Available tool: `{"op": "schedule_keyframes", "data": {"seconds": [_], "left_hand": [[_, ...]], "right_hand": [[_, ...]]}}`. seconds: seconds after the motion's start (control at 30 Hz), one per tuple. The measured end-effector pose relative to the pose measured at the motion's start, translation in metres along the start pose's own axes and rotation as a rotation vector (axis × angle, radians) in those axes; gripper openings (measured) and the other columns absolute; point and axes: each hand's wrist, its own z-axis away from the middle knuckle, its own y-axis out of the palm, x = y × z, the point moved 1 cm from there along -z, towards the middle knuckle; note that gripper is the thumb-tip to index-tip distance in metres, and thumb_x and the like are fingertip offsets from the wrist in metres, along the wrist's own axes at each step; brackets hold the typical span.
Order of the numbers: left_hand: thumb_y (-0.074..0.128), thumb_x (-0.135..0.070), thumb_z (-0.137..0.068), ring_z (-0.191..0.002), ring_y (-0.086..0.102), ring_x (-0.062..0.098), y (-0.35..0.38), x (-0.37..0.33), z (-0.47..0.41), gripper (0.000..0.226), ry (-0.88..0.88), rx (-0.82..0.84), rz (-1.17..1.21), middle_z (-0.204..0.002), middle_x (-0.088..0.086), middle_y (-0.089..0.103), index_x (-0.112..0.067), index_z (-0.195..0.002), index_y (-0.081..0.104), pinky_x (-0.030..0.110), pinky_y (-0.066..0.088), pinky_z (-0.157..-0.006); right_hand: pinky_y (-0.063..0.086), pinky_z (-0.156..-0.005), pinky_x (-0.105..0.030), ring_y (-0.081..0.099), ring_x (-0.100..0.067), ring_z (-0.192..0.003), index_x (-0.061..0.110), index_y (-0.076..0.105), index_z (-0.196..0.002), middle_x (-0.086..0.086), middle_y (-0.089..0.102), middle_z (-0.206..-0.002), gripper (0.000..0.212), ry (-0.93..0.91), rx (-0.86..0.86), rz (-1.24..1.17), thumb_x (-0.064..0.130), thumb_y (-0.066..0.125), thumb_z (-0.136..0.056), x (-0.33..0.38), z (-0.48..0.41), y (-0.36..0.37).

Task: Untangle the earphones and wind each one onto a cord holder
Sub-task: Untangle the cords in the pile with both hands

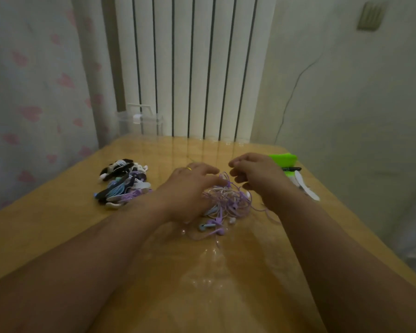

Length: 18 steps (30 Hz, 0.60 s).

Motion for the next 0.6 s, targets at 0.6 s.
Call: {"op": "schedule_keyframes", "data": {"seconds": [0.6], "left_hand": [[0.068, -0.015, -0.100, -0.095, 0.073, 0.002, 0.009, 0.014, -0.008, 0.021, -0.143, -0.363, 0.695, -0.098, -0.015, 0.079, -0.028, -0.110, 0.081, 0.040, 0.061, -0.089]], "right_hand": [[0.049, -0.084, -0.026, 0.064, -0.006, -0.108, 0.028, 0.071, -0.124, 0.009, 0.072, -0.117, 0.029, -0.197, 0.177, 0.099, 0.021, 0.054, -0.101, -0.027, 0.000, -0.002]]}}
